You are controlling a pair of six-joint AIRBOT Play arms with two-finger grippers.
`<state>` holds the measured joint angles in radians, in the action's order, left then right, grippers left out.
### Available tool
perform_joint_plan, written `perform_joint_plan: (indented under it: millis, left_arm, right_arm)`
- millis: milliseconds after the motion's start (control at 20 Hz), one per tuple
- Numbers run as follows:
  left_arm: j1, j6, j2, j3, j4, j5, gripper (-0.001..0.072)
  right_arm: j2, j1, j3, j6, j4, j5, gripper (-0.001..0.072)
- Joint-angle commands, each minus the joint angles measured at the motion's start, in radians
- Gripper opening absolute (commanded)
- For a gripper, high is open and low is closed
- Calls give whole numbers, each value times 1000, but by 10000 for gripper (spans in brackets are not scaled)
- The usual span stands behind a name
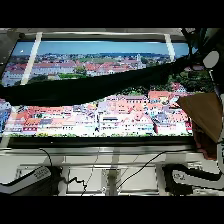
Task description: Fold the clothes and pants, and hang the long-sleeved shirts on hangers.
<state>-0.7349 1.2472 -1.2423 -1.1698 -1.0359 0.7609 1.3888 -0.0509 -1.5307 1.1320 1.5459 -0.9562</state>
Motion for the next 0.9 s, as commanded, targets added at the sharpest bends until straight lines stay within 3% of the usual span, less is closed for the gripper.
perform_joint_plan:
  millis: [0,150,300,500,600,850]
  left_arm:
    - [-24,10,-5,1,-278,211,38]
    - [-74,-1,-5,44,-572,351,39]
    - [-154,-10,-4,171,-581,358,39]
    - [-234,-37,-3,206,-617,349,39]
    - [-240,-93,-4,206,-610,307,40]
    - [-238,-99,-5,206,-541,121,39]
  right_arm:
    - [40,-10,5,-1,48,-74,25]
    - [39,-10,117,-11,39,-262,24]
    - [7,6,366,-8,31,-332,22]
    - [-181,14,562,27,16,-339,22]
    - [-292,14,630,47,-25,-337,22]
    - [-435,14,826,150,-61,-266,25]
